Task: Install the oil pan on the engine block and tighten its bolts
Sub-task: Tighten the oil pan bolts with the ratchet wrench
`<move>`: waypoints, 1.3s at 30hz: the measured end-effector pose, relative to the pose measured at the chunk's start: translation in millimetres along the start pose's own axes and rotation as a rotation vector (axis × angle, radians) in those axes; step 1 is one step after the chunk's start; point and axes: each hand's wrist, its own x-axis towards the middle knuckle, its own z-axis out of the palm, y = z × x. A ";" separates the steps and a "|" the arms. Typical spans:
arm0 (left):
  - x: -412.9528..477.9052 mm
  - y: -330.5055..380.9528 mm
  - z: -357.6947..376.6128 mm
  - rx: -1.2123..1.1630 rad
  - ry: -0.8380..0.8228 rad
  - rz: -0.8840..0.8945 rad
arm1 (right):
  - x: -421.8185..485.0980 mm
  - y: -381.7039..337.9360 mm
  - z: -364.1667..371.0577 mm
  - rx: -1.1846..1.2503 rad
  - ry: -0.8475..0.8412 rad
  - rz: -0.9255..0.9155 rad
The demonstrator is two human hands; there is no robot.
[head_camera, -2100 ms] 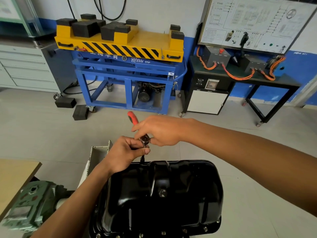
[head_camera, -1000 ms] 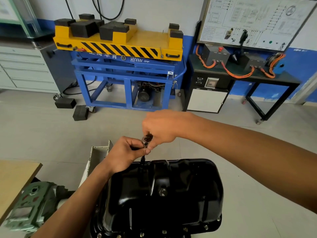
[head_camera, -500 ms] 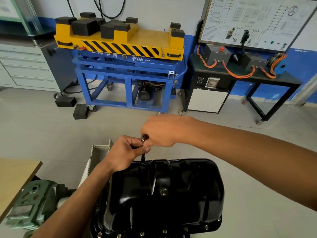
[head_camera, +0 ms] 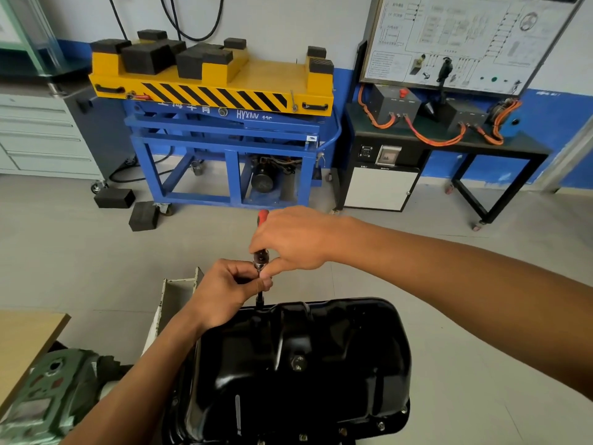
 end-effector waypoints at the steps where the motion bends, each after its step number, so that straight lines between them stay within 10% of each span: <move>1: 0.1 -0.1 0.6 0.012 -0.003 0.003 | -1.7 0.0 0.2 -0.022 0.021 0.017; 15: 2.4 -5.1 -0.1 0.025 0.003 0.035 | -3.5 10.4 25.2 0.005 0.187 -0.145; 22: 0.8 -3.7 -1.2 0.024 0.069 0.006 | -2.0 -6.3 49.0 0.268 0.310 0.133; 39: -5.2 -0.4 0.8 -0.008 0.059 0.144 | -20.3 -8.1 20.0 0.563 0.213 -0.006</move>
